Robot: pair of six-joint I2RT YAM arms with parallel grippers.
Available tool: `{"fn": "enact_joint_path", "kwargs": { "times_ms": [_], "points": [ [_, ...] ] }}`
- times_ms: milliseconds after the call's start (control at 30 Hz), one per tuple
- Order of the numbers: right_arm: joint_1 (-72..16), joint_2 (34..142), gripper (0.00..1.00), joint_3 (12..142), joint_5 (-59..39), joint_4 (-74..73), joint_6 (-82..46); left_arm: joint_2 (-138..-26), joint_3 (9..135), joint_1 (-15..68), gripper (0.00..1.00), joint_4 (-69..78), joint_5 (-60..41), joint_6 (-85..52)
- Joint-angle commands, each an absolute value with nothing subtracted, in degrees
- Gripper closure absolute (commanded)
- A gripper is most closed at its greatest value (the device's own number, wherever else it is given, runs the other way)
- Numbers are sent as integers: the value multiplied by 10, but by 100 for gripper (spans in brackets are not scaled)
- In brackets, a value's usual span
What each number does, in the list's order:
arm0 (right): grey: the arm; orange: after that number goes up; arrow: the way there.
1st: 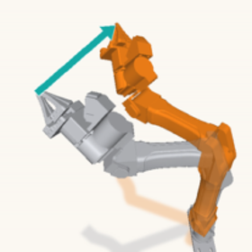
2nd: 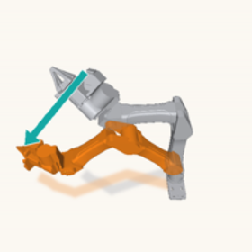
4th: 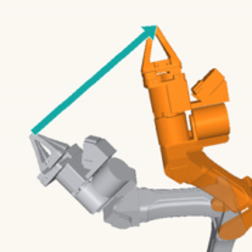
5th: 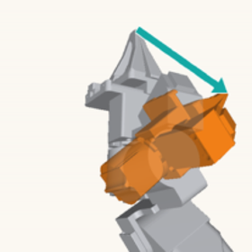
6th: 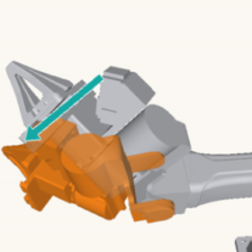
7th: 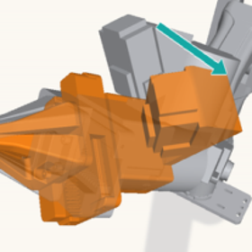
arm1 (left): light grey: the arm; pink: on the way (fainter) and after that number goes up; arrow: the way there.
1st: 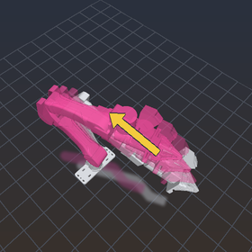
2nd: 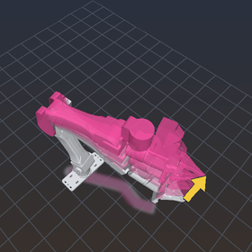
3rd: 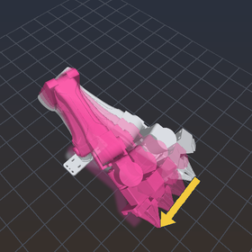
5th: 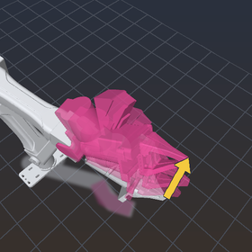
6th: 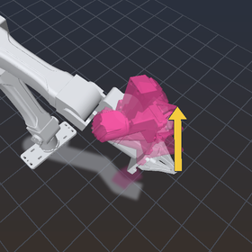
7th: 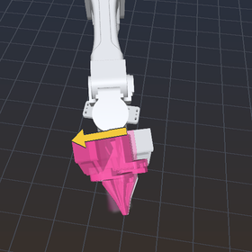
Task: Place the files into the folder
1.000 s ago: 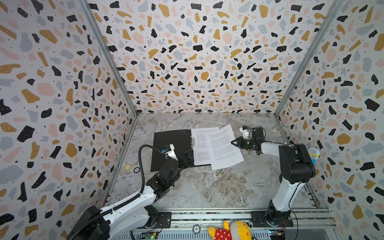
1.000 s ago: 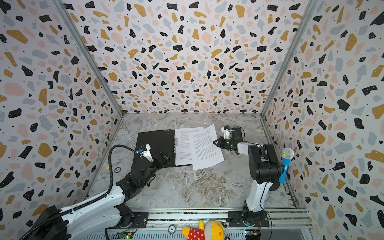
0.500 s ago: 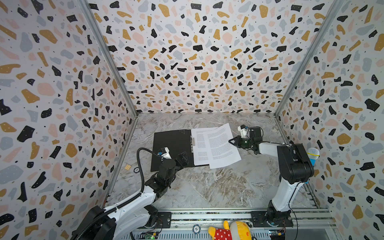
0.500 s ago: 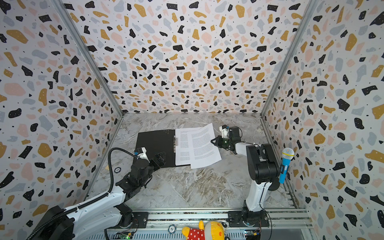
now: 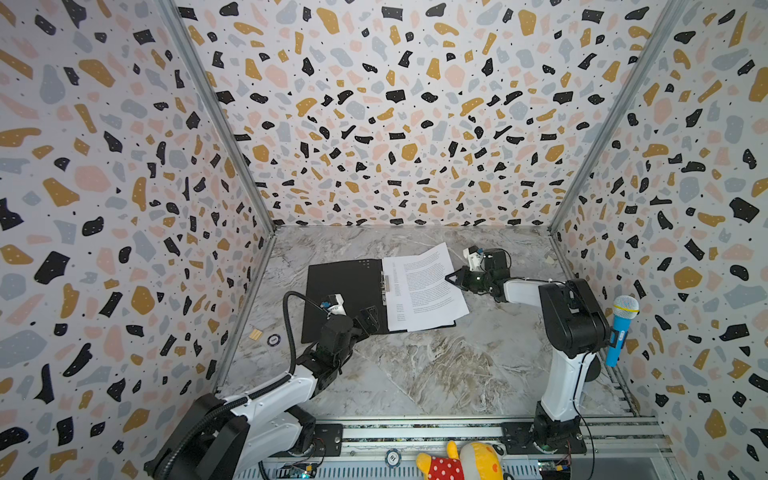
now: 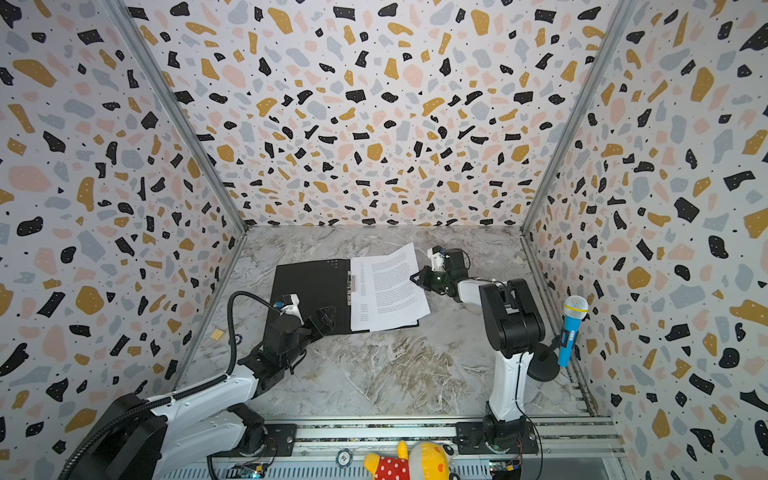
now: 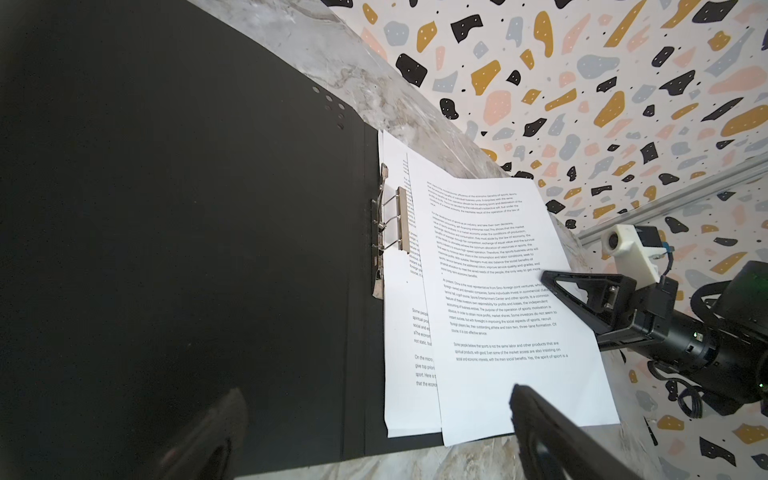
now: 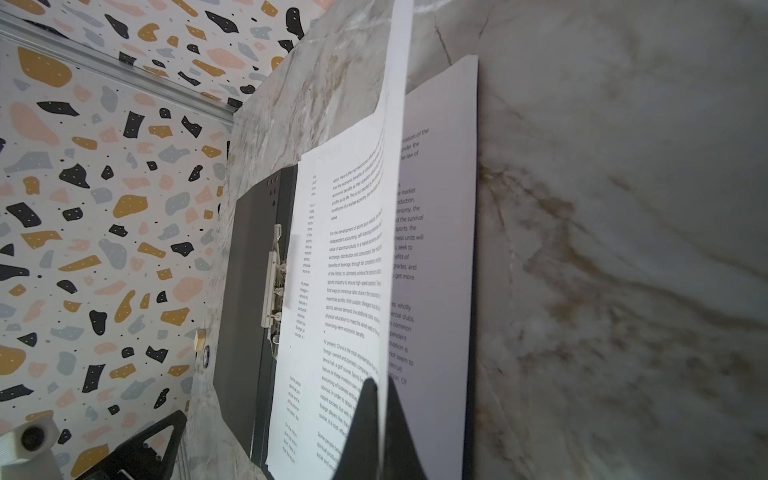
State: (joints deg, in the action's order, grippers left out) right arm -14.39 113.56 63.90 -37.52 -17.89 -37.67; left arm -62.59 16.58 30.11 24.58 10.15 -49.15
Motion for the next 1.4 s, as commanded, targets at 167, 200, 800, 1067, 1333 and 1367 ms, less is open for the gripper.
{"fn": "enact_joint_path", "kwargs": {
  "times_ms": [167,200,800,1067,1333,1367],
  "points": [
    [-162,1150,100,666,-367,-209,-408,-642,171,296,1,291,77,-481],
    [-163,1152,100,666,-366,-212,-411,-643,170,296,1,292,77,-481],
    [-188,1166,100,667,-343,-242,-463,-654,158,293,0,309,67,-492],
    [-195,1171,100,666,-338,-258,-479,-653,158,292,0,311,63,-493],
    [-199,1171,100,660,-329,-266,-492,-654,154,291,0,316,62,-496],
    [-200,1172,100,661,-330,-267,-492,-654,154,291,1,316,62,-497]
  ]
}}
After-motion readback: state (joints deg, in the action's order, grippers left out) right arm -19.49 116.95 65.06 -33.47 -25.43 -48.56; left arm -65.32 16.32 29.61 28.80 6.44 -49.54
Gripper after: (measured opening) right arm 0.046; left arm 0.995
